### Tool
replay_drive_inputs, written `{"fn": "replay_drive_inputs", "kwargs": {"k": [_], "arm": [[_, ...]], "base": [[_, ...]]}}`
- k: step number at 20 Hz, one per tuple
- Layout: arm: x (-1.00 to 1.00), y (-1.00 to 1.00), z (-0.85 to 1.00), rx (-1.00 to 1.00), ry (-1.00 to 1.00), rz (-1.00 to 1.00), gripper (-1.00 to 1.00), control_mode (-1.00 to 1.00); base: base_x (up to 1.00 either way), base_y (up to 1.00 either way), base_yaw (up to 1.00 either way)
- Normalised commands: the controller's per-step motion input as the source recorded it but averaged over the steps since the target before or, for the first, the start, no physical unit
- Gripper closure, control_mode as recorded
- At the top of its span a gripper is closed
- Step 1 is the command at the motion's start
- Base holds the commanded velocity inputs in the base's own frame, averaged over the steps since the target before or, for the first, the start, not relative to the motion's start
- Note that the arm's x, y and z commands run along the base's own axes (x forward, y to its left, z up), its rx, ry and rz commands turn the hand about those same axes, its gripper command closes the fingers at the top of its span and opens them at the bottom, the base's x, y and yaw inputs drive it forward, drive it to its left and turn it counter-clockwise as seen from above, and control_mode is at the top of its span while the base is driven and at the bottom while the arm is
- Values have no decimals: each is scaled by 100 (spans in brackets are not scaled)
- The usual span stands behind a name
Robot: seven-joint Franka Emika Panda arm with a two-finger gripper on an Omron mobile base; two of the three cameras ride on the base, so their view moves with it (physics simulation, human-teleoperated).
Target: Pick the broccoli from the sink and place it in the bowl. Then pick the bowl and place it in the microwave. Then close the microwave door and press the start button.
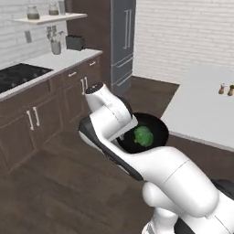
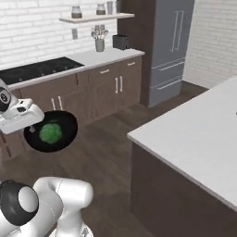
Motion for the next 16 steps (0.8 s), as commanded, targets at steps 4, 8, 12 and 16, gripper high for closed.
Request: {"fn": "replay_drive_inputs", "kwargs": {"k": [4,8,12,16], "arm": [[0,0,0,0,0,0,100,100],[0,0,0,0,0,0,100,100],[0,0,0,0,0,0,100,100],[0,0,0,0,0,0,100,100]], "base": [[1,-30,-78],[-2,-35,-84],[0,-34,-86],[0,-38,-85]]}}
